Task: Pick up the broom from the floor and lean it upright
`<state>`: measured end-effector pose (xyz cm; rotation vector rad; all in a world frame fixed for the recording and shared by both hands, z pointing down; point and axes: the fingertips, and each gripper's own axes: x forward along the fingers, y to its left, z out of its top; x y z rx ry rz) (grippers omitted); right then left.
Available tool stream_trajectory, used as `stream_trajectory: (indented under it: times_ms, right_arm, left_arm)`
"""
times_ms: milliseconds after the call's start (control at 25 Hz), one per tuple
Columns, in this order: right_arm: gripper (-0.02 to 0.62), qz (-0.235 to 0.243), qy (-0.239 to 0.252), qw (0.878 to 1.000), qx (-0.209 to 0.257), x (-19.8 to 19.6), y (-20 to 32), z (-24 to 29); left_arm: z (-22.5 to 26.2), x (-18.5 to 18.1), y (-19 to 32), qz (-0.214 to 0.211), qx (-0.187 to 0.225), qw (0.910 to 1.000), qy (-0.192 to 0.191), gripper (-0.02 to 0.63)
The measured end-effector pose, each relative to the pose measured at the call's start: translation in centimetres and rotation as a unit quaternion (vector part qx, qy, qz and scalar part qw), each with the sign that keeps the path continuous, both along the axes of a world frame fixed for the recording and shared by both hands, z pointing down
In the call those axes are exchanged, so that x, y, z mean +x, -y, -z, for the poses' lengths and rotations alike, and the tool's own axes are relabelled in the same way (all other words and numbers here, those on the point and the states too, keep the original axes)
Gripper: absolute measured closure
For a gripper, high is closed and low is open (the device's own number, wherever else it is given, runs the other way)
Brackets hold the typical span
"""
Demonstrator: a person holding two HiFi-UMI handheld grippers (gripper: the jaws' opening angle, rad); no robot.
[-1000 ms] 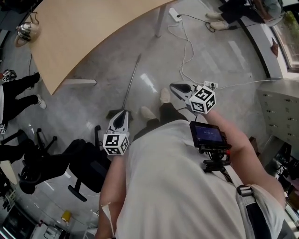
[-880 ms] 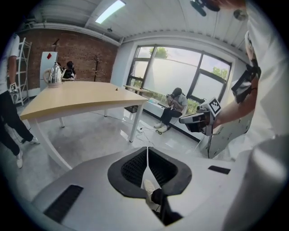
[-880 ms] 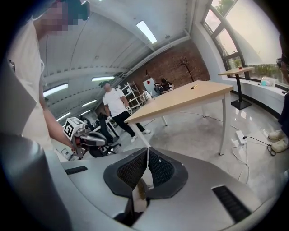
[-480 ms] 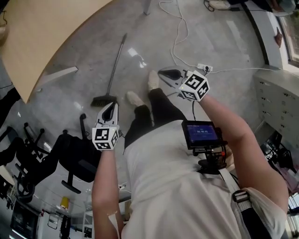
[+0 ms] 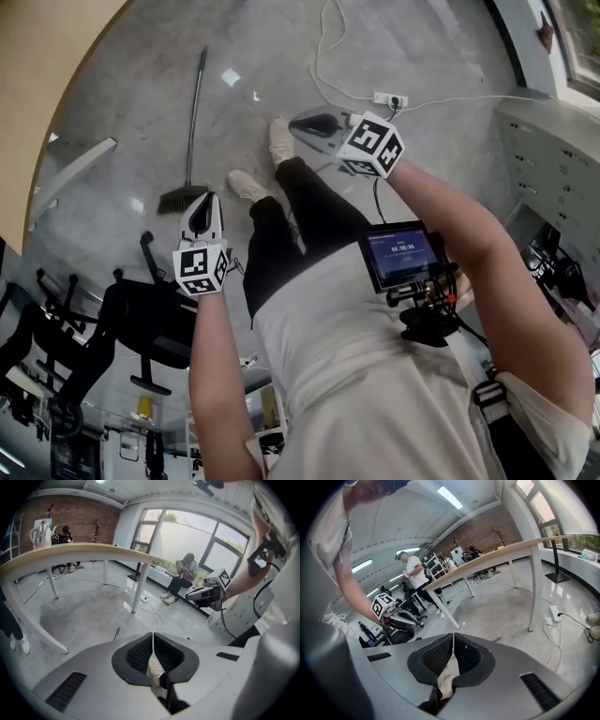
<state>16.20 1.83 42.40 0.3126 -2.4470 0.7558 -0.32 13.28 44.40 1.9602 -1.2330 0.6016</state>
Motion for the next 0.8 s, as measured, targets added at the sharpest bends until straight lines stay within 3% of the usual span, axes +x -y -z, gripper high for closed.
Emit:
stream_trajectory:
  times_ms: [280,560,800]
  right_arm:
    - [0.575,0.005,-0.01,1.0,-0.019,-0.7,-1.0,-6.0]
    - [0.575,0.004,-0.019,0.999,-0.026,-1.1,-0.7,-12.5]
    - [0.575,0.001,-0.026,0.999,-0.019,-2.5,1.0,-19.4]
  left_arm:
    - [-5.5,-0.5,0.9,-0.043,-0.003,0.9984,0.036,0.591]
    - [-11.7,-1.8,2.2,-0.058,-0.007,0.995,0.08,0.591]
    - [-18.4,-4.5,2.3,-0.058,-0.016,0.9945,0.086,0.591]
